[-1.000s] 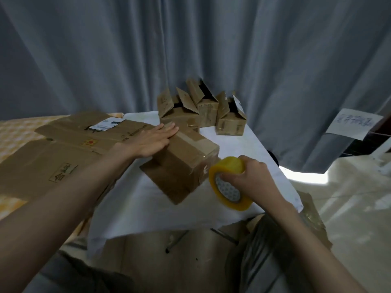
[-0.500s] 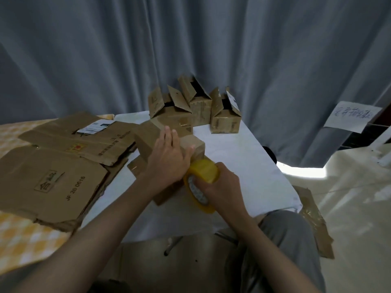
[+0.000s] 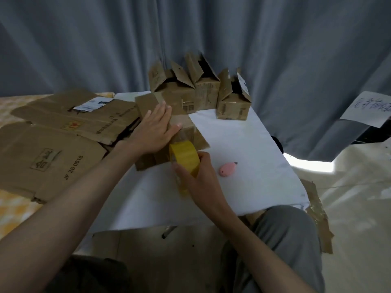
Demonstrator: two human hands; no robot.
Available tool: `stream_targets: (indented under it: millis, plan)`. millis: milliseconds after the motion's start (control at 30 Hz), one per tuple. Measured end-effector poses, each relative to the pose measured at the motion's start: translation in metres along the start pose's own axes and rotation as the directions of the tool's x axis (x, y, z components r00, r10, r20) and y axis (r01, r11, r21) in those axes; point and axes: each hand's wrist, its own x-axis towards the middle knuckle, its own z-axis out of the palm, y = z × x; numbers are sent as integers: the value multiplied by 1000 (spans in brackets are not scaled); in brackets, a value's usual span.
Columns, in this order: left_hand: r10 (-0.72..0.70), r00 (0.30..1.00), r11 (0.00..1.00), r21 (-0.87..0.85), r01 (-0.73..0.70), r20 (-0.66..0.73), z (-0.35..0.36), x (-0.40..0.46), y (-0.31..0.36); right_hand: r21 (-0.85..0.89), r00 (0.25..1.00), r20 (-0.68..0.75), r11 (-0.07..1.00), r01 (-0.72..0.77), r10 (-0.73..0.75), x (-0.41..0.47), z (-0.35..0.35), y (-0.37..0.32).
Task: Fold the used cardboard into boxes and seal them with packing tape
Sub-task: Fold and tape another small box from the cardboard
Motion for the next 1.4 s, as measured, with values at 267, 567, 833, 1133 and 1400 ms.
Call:
stream_targets:
  millis: [267, 567, 833, 1133, 1400]
  plan:
    - [10, 1000, 1000, -11, -10, -3, -1, -1, 1, 19, 999, 12, 999, -36, 35, -5, 1, -7]
    - [3, 972, 998, 64, 12, -235, -12, -18, 13, -395, 991, -87, 917, 58, -101, 10, -50, 14]
    - [-53, 999, 978, -203, 53, 5, -34, -38, 20, -819, 997, 32, 573, -17, 76, 45, -86, 60]
    - [-31, 979, 993, -104, 53, 201, -27, -51, 24, -400, 904, -146, 859, 319, -403, 51, -87, 6]
    - [-48, 980, 987, -141, 76, 191, -21, -54, 23, -360, 800, 184, 718, 596, -572, 73, -64, -40]
